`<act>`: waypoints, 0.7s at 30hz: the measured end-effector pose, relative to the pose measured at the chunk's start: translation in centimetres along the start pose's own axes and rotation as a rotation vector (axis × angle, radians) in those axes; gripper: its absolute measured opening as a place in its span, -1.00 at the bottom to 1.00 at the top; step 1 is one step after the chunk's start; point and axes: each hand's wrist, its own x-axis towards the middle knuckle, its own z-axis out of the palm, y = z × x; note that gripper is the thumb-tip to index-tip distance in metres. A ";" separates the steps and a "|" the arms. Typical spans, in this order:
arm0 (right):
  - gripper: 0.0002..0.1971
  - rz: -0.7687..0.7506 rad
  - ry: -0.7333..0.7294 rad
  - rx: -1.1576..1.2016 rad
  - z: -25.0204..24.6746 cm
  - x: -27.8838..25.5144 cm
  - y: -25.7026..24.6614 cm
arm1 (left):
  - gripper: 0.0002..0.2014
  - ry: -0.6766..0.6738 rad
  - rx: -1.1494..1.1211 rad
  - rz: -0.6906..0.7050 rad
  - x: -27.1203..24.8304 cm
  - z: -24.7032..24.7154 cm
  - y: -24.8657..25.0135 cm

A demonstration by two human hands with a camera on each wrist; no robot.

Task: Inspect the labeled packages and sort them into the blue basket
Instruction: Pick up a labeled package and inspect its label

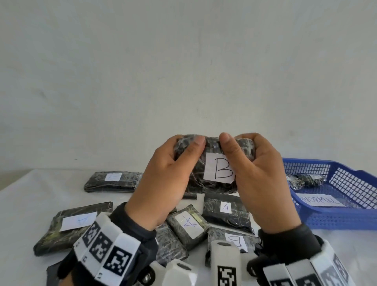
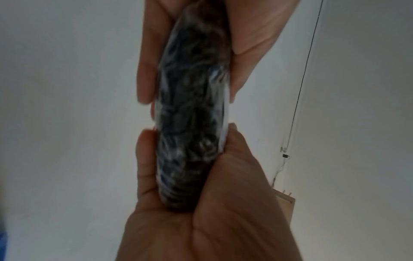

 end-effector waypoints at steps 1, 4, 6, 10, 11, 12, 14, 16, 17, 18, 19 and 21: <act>-0.46 0.012 -0.034 0.001 0.0 0.0 -0.1 | -0.45 0.055 -0.010 0.047 -0.1 0.0 0.0; -0.35 0.090 -0.110 0.020 -0.2 -0.1 0.0 | -0.56 0.137 -0.015 0.118 -0.3 0.0 0.3; -0.37 0.082 -0.104 0.004 -0.3 -0.1 0.1 | -0.53 0.086 -0.014 0.071 -0.2 0.0 0.3; -0.42 0.101 -0.099 -0.142 -1.0 0.2 0.3 | -0.62 0.003 -0.041 -0.079 0.1 0.1 -0.6; -0.45 0.125 -0.112 -0.157 -1.1 0.2 0.2 | -0.66 -0.004 -0.026 -0.068 0.0 0.2 -0.5; -0.46 0.150 -0.129 -0.151 -1.2 0.1 0.1 | -0.69 -0.007 0.002 -0.037 -0.1 0.3 -0.4; -0.39 0.175 -0.145 -0.115 -1.2 0.0 -0.2 | -0.75 -0.004 0.027 0.018 -0.2 0.2 -0.1; -0.32 0.156 -0.101 -0.103 -1.0 0.0 -0.1 | -0.73 -0.015 0.008 0.008 -0.3 0.2 0.2; -0.32 0.144 -0.083 -0.083 -0.9 0.0 -0.3 | -0.72 -0.028 0.005 0.000 -0.4 0.2 0.4; -0.36 0.139 -0.073 -0.053 -0.7 -0.1 -0.4 | -0.74 -0.031 0.004 -0.002 -0.4 0.2 0.5; -0.40 0.142 -0.066 -0.024 -0.6 -0.2 -0.5 | -0.78 -0.023 -0.002 -0.001 -0.5 0.2 0.7; -0.43 0.130 -0.068 0.013 -0.6 -0.3 -0.6 | -0.77 -0.008 -0.031 0.018 -0.5 0.1 1.0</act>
